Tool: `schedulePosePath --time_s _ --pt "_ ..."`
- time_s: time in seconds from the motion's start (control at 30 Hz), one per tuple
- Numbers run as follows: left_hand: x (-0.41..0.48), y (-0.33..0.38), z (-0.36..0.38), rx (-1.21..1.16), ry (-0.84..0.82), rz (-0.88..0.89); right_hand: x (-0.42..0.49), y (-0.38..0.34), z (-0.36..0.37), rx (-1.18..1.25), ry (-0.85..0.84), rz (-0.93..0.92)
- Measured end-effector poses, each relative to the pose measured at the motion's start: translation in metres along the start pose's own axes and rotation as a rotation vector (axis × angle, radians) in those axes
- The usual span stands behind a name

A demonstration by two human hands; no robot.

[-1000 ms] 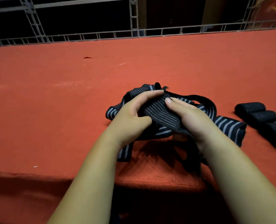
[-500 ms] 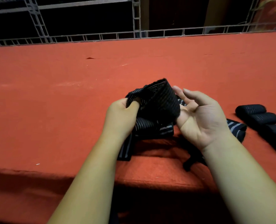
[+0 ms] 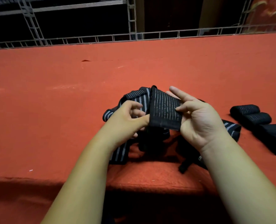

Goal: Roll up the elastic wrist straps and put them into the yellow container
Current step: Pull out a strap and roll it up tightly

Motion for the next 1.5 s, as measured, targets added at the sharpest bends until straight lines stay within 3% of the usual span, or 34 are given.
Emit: schedulePosePath --time_s 0.23,0.33,0.43,0.5,0.67,0.8,0.9,1.03,1.2,1.33,1.5 --pt "-0.005 0.036 0.004 0.296 0.159 0.484 0.008 0.011 -0.019 -0.101 0.022 0.192" --pt "-0.001 0.031 0.007 0.072 0.202 0.396 0.007 0.015 -0.012 -0.289 -0.035 0.181" --pt "0.006 0.017 0.004 -0.082 0.305 0.225 -0.006 -0.001 -0.010 -0.729 0.119 0.083" --pt "0.008 0.011 0.006 -0.176 0.317 0.136 -0.014 -0.009 -0.004 -0.885 0.117 0.008" --pt "0.007 0.013 0.017 -0.312 0.227 0.100 -0.018 -0.004 0.011 -0.867 0.009 -0.188" --pt "0.003 0.018 0.007 0.002 0.491 0.145 -0.013 -0.004 0.003 -0.886 0.120 -0.249" --pt "0.002 0.032 0.013 0.200 0.431 0.235 -0.010 -0.001 0.006 -0.810 0.111 -0.266" --pt "0.003 0.027 0.021 -0.029 0.268 0.193 -0.012 0.003 0.016 -0.853 0.006 -0.228" --pt "0.005 0.021 0.002 -0.218 0.334 0.214 -0.008 0.003 0.014 -0.747 0.010 -0.219" --pt "-0.002 0.030 0.005 -0.441 0.261 0.212 -0.012 -0.001 0.010 -0.814 0.007 -0.261" --pt "-0.015 0.045 0.010 -0.498 0.237 0.209 -0.032 -0.011 0.030 -0.692 -0.086 -0.344"
Point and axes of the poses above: each hand's wrist, its own x-axis towards the middle knuckle, its own z-axis out of the palm, y = z × x, the point moved 6 cm from there along x, towards the middle knuckle, and after that the axes turned 5 degrees about -y, right-handed, at the moved point
